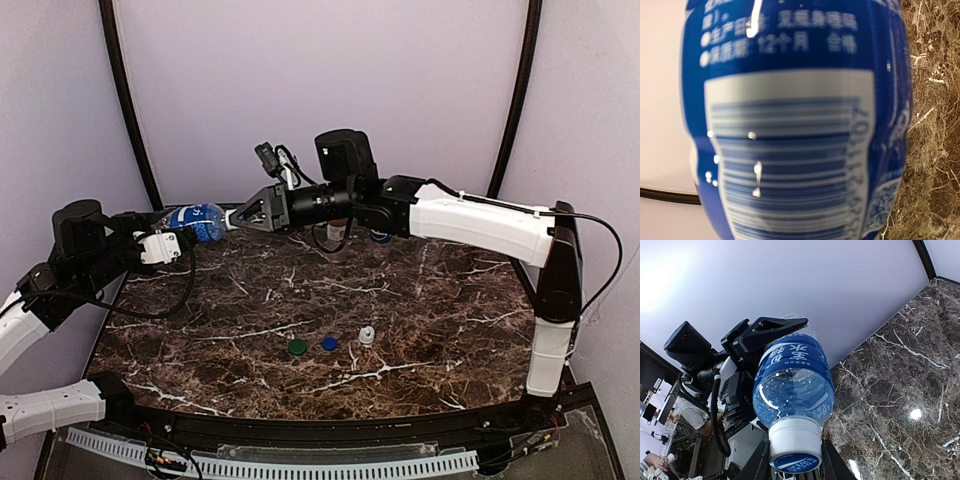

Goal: Unscrew the bottle caps

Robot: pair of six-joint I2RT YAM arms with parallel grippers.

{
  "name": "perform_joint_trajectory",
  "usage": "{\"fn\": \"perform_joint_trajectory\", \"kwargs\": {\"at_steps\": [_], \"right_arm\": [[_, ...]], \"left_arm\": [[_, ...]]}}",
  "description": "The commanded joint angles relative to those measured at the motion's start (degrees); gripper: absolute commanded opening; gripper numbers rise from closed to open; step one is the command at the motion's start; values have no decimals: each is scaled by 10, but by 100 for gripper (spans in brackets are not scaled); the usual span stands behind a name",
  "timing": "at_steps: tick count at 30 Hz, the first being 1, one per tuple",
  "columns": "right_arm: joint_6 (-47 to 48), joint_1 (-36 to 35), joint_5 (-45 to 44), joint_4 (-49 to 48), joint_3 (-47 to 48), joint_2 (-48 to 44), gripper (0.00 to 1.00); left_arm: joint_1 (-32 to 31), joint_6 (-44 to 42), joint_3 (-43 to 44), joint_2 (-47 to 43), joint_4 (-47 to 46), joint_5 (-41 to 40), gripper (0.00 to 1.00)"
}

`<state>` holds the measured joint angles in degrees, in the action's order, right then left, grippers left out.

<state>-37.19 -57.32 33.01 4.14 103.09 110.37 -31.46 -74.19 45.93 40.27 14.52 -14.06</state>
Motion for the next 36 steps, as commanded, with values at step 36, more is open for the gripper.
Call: {"fn": "perform_joint_trajectory", "kwargs": {"at_steps": [36], "right_arm": [[1398,-303,-594,-313,-321,-86,0]], "left_arm": [[-5,101,121,-12,439,415,32]]}}
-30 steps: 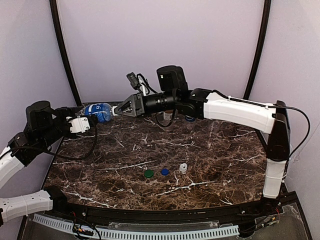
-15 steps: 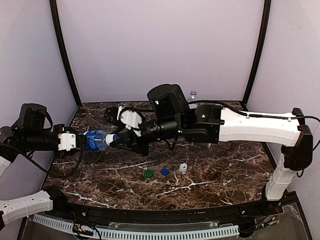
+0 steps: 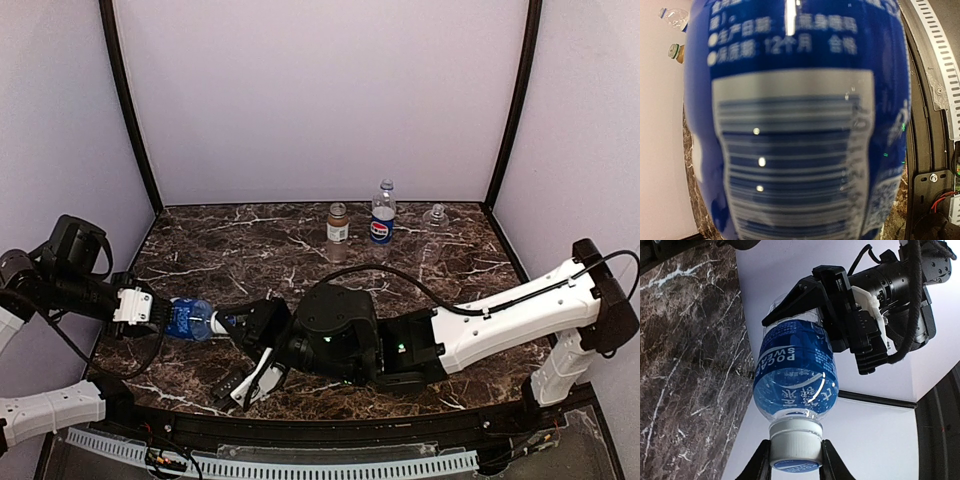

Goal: Unscrew the bottle caps

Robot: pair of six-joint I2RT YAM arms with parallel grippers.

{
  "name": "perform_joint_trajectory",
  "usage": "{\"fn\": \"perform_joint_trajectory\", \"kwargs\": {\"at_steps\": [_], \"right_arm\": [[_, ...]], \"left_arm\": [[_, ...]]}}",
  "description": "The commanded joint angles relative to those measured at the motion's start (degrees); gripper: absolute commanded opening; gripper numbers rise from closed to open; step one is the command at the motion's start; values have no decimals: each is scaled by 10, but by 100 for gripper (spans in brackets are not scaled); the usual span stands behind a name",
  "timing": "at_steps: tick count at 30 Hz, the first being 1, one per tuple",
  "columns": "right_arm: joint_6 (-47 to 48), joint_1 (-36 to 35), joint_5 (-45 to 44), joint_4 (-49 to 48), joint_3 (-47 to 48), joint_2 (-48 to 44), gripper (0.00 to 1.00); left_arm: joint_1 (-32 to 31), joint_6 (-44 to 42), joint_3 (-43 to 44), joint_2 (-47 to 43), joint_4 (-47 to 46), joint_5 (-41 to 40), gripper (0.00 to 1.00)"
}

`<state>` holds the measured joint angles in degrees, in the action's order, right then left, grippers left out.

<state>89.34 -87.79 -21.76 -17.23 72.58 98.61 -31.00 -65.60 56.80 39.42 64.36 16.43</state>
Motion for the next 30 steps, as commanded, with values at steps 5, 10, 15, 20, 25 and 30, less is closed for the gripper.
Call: {"fn": "perform_joint_trajectory", "kwargs": {"at_steps": [5,10,15,20,25,30], "right_arm": [[46,5,-48,-115,-15,31,56],[-196,31,-24,-61,3,-11,99],[-490,69,63,65,55,-46,99],[-774,137,189,105,83,-60,99],[-1097,238,413,85,107,-42,96],[-1175,254,434,127,171,4,94]], "left_arm": [[-10,33,6,-9,-93,96,32],[-10,81,-34,-25,-203,-11,32],[-10,59,-69,-29,-311,-112,31],[-10,10,-93,-30,-406,-213,31],[-11,-44,-107,-29,-461,-254,31],[-14,-58,-114,-30,-469,-269,31]]}}
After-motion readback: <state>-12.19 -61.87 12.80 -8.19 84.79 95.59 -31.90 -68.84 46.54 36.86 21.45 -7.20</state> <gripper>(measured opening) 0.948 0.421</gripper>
